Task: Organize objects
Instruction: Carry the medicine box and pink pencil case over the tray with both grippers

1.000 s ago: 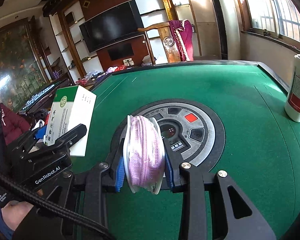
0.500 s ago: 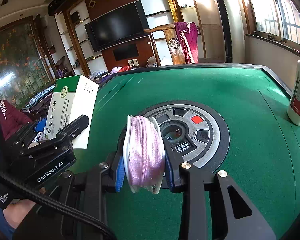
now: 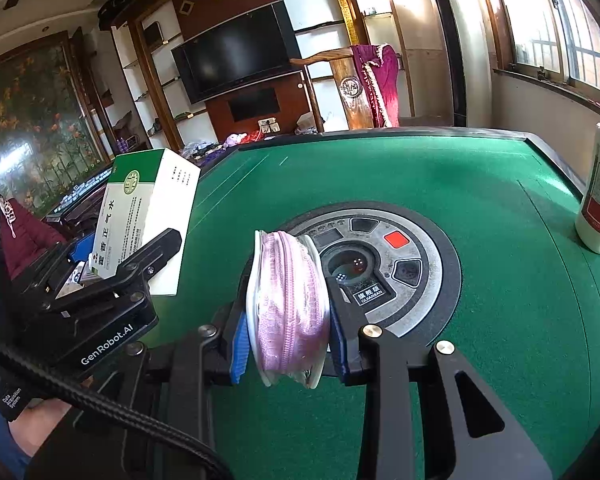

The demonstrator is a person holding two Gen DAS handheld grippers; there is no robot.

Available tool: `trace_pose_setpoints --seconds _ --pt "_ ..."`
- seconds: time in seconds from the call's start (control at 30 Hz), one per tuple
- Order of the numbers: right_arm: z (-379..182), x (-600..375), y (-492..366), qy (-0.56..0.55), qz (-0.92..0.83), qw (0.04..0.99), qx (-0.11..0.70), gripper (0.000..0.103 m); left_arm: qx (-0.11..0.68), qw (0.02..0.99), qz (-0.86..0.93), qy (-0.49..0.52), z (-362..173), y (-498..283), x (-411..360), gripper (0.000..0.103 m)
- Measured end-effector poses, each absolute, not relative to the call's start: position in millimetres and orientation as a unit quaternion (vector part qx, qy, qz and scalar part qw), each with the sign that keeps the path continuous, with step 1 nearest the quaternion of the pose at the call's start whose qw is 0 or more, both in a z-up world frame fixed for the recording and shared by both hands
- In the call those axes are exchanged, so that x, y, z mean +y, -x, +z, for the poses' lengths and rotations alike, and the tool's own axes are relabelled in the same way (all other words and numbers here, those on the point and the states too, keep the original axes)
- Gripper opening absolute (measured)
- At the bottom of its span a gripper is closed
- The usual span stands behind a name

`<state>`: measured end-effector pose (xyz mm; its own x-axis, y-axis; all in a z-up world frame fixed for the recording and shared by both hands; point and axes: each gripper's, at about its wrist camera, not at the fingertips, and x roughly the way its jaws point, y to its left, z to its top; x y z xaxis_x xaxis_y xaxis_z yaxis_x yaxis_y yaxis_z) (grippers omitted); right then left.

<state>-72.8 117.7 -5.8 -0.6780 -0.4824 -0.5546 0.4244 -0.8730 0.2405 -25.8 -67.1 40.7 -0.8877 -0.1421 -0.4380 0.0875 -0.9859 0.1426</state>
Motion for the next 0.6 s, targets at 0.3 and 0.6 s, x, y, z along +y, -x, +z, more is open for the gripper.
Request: trace_pose_setpoints --seconds 0.3,0.6 --pt "0 116 65 -0.305 -0.918 0.248 -0.048 0.03 -0.047 0.06 -0.974 -0.215 50 19 -71 0.065" --pt "22 100 49 -0.285 -0.921 0.257 -0.069 0.03 -0.003 0.072 -0.981 -0.182 81 -15 -113 0.065"
